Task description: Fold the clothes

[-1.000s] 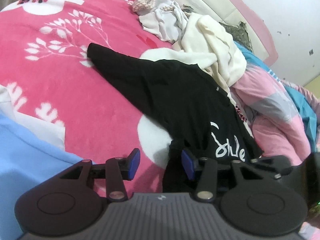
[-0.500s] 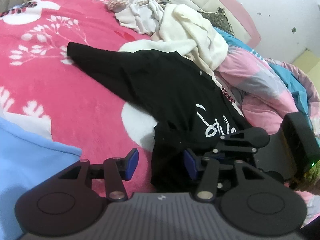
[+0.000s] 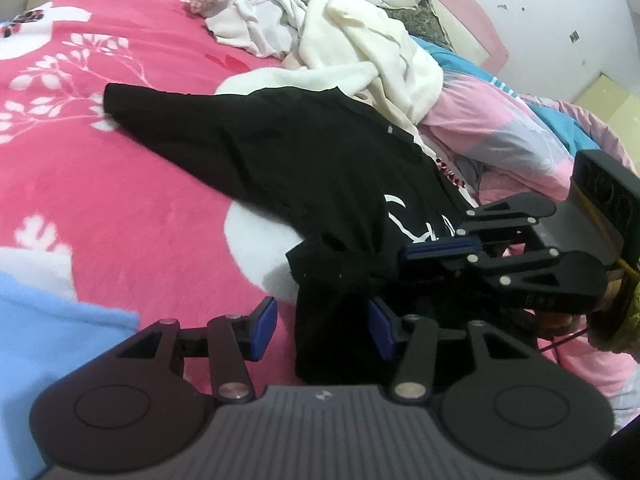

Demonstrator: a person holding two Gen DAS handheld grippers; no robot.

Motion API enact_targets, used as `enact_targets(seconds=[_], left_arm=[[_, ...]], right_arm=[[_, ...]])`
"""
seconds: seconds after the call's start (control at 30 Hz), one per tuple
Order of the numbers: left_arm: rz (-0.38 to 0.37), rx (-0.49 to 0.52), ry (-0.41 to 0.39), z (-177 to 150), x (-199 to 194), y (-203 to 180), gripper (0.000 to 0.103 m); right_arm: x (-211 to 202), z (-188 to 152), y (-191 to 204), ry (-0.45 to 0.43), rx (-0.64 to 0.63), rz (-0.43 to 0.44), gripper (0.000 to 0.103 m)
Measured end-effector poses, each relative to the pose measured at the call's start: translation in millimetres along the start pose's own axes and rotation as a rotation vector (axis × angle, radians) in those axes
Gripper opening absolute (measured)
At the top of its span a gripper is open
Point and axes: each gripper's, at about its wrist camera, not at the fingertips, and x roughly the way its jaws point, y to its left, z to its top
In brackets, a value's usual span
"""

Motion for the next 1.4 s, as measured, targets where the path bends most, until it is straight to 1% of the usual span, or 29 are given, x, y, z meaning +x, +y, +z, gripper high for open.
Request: enact_targets(seconds=[0.03,0.07,0.1,0.17,0.2,0.23,0.27,0.3,0.33,0.37,0.43,0.47,0.5,0.53,0.6,0.67,0.8,0.83,0.87,0.97,1.03,1.13,1.2,1.23,1.27,1.3,1.33,1.37,1.4], left_arm=[[0.003,-0.008,-0.001,2,2,1,0.045],[0.005,-0.016,-0.002,3,3,3,0.039],[0.002,-0.035,0.001,4,5,5,0.034],[-0.011,-0.088,0.005,6,9,11,0.020],[-0.017,-0.107,0.009,6,11,14,0.017],[-0.015,-0.114,0.009,6,12,15,0.015],[-0.012,-0.117,0.010,5,14,15,0.014],[-0.012,-0.121,0.009,6,15,16,0.012],[-0.012,-0.125,0.007,6,17,16,0.011],[-0.015,-0.133,-0.003,5,16,16,0.010],[-0.019,-0.152,-0.030,4,12,17,0.009],[-0.024,-0.163,-0.043,3,9,19,0.009],[-0.028,-0.174,-0.056,2,6,20,0.009],[-0.029,-0.175,-0.063,1,4,21,0.009],[-0.026,-0.168,-0.076,0,-2,21,0.011],[-0.023,-0.148,-0.077,-1,-5,20,0.024],[-0.026,-0.153,-0.062,1,-5,22,0.040],[-0.030,-0.157,-0.058,1,-4,23,0.047],[-0.034,-0.160,-0.054,2,-2,23,0.051],[-0.039,-0.161,-0.039,4,3,23,0.056],[-0.030,-0.162,-0.038,5,7,24,0.057],[-0.023,-0.191,-0.035,7,16,26,0.057],[-0.018,-0.199,-0.043,9,23,27,0.053],[-0.010,-0.196,-0.048,10,25,26,0.047],[-0.002,-0.193,-0.053,10,27,25,0.034],[0.008,-0.190,-0.051,11,29,24,0.027],[0.015,-0.186,-0.045,11,32,23,0.011],[0.021,-0.187,-0.041,12,34,22,0.008],[0.032,-0.187,-0.047,11,33,21,0.008]], right_arm=[[1,1,-3,0.004,0.016,0.016,0.002],[2,2,-4,0.017,0.028,0.042,0.003],[4,2,-3,0.031,0.025,0.059,0.005],[8,-2,7,0.052,-0.029,0.070,0.006],[10,-4,13,0.067,-0.058,0.078,0.009],[12,-6,18,0.081,-0.085,0.084,0.021],[15,-9,22,0.093,-0.106,0.081,0.027],[17,-13,26,0.100,-0.128,0.071,0.036],[20,-16,29,0.107,-0.147,0.056,0.039],[24,-19,32,0.116,-0.162,0.036,0.039],[29,-23,32,0.119,-0.171,-0.003,0.032],[29,-23,31,0.113,-0.158,-0.012,0.024],[28,-22,29,0.106,-0.147,-0.022,0.008],[24,-20,26,0.095,-0.140,-0.026,0.003],[15,-15,21,0.066,-0.125,-0.030,0.002],[8,-11,15,0.045,-0.102,-0.030,0.002],[8,-5,2,0.034,-0.060,-0.033,0.002],[11,-5,-2,0.039,-0.050,-0.033,0.002],[15,-5,-6,0.048,-0.039,-0.035,0.002],[24,-5,-20,0.077,0.019,-0.016,0.002],[29,-5,-29,0.091,0.059,-0.001,0.002],[35,-6,-37,0.105,0.105,0.020,0.004],[38,-7,-38,0.114,0.118,0.018,0.004],[39,-8,-40,0.115,0.128,0.025,0.005],[41,-8,-41,0.118,0.136,0.025,0.004],[43,-8,-41,0.120,0.144,0.025,0.004],[45,-9,-42,0.122,0.152,0.025,0.004],[46,-8,-43,0.123,0.157,0.024,0.004],[47,-7,-44,0.125,0.165,0.026,0.004]])
